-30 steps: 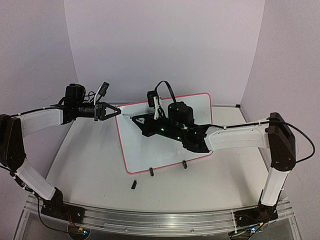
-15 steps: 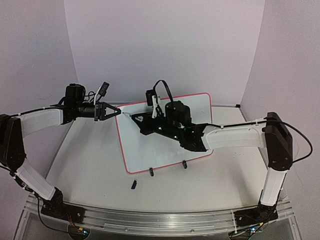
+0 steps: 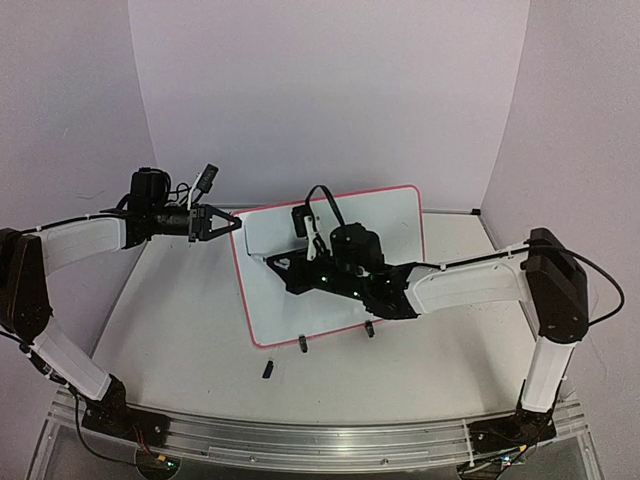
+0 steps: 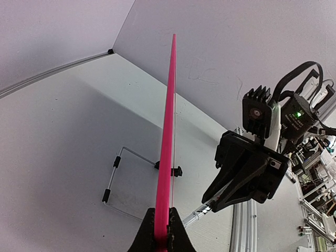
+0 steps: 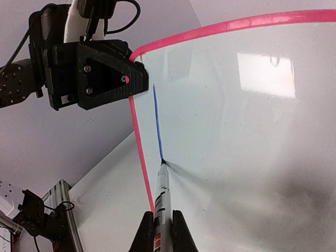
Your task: Write a sentence on the whiteboard
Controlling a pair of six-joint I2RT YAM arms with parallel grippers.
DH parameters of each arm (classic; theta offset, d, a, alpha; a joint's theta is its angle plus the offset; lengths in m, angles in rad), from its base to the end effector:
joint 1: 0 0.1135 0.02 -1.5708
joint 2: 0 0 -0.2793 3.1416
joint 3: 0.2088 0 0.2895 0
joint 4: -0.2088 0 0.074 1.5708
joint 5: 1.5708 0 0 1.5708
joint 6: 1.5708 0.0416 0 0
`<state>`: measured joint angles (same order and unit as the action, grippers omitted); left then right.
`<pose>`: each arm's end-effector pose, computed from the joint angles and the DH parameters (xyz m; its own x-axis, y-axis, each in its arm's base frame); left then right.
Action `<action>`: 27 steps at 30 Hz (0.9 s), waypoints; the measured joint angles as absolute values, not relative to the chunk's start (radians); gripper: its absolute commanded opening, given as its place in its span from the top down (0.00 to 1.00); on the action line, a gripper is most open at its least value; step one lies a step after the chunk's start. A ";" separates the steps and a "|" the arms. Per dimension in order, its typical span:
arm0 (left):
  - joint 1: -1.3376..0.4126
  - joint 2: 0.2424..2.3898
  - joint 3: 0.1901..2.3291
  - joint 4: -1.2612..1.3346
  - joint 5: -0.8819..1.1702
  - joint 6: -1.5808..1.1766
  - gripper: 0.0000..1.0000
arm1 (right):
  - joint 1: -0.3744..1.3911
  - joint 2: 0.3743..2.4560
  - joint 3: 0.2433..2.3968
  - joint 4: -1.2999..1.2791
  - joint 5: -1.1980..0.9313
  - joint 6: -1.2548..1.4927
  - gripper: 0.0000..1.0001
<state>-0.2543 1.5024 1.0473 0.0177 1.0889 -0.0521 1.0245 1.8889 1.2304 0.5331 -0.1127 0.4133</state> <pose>0.3451 -0.1278 0.2820 -0.4559 0.0936 -0.8851 0.8709 0.2518 -0.4220 0.2467 0.4147 0.2385 -0.4238 0.0712 -0.9030 -0.8045 0.4284 0.4114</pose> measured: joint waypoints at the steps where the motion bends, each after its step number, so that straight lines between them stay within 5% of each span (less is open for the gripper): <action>1: -0.254 1.502 1.047 0.018 1.089 -0.052 1.00 | 1.024 1.886 1.226 0.533 -0.115 0.413 1.00; 27: -0.255 1.499 1.048 0.010 1.090 -0.048 1.00 | 1.022 1.868 1.327 0.547 -0.099 0.375 1.00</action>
<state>-0.2550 1.4990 1.0477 0.0101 1.0897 -0.0483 1.0218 1.8683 1.3273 0.5468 -0.0986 0.3752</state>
